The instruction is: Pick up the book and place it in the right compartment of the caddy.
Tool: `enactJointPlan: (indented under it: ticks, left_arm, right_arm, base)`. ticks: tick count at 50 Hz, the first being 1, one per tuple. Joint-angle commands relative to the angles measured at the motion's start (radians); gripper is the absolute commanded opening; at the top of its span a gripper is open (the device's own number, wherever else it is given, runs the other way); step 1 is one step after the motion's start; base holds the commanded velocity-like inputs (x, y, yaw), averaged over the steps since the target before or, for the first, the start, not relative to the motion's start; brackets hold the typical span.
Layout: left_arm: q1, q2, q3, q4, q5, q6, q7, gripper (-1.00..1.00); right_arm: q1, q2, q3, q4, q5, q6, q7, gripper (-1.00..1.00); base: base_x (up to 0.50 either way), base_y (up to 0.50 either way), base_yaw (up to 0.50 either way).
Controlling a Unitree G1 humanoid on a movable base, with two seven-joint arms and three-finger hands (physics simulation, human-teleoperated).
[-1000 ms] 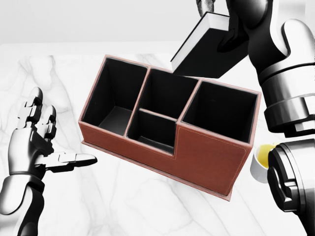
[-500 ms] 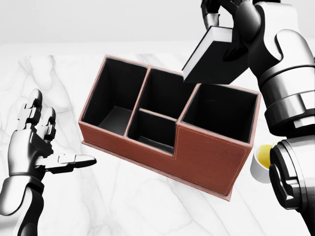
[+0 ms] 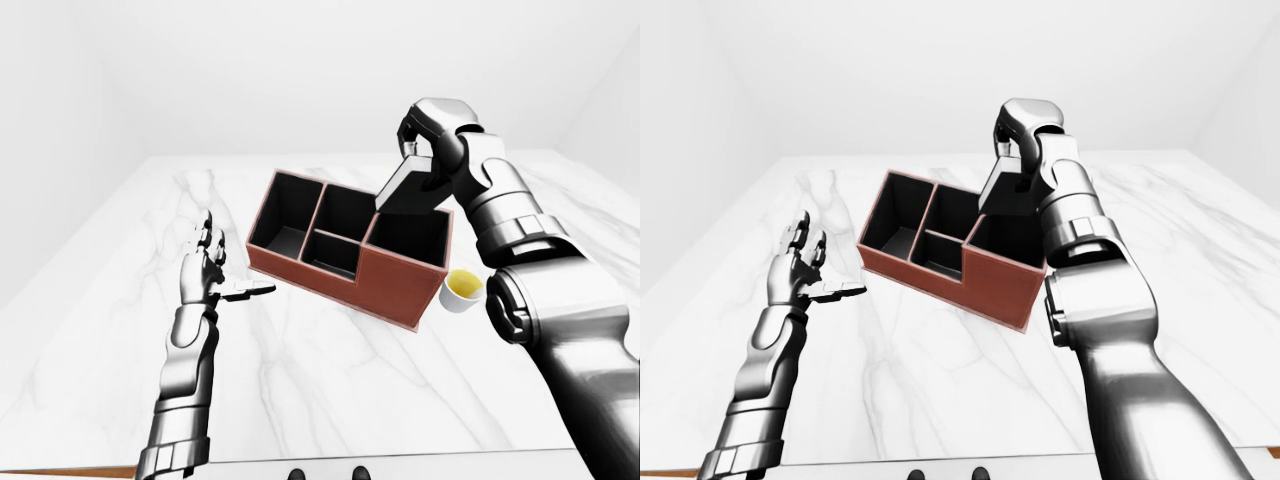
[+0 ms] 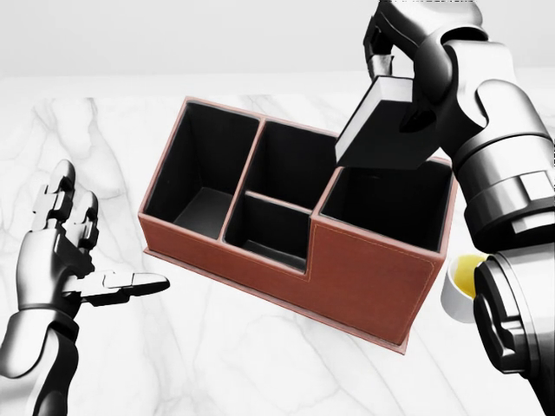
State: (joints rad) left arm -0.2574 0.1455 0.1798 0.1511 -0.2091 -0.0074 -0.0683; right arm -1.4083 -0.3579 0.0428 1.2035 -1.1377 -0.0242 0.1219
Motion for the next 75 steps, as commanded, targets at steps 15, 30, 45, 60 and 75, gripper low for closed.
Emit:
enactJointPlan:
  ticks: [15, 30, 45, 60, 75]
  left_arm:
    - [-0.027, 0.009, 0.001, 0.102, -0.003, -0.059, -0.004, 1.0]
    - [-0.053, 0.019, 0.002, 0.192, -0.01, -0.08, -0.012, 1.0]
    - [-0.049, 0.024, 0.001, 0.195, -0.016, -0.08, -0.015, 1.0]
    - [-0.032, 0.026, 0.007, 0.18, -0.015, -0.08, -0.022, 1.0]
    - [-0.021, 0.021, 0.006, 0.186, -0.009, -0.08, -0.029, 1.0]
  right_arm:
    - [0.018, 0.015, -0.002, 0.062, -0.05, 0.015, -0.101, -1.0]
    - [0.04, 0.026, 0.0, 0.094, -0.072, 0.034, -0.154, -1.0]
    - [0.056, 0.043, -0.004, 0.114, -0.076, 0.052, -0.179, -1.0]
    - [0.078, 0.058, -0.009, 0.134, -0.078, 0.075, -0.214, -1.0]
    - [0.104, 0.07, -0.018, 0.149, -0.078, 0.093, -0.252, -1.0]
  base:
    - [0.0, 0.0, 0.0]
    - [0.0, 0.0, 0.0]
    - [0.0, 0.0, 0.0]
    - [0.0, 0.0, 0.0]
    - [0.0, 0.0, 0.0]
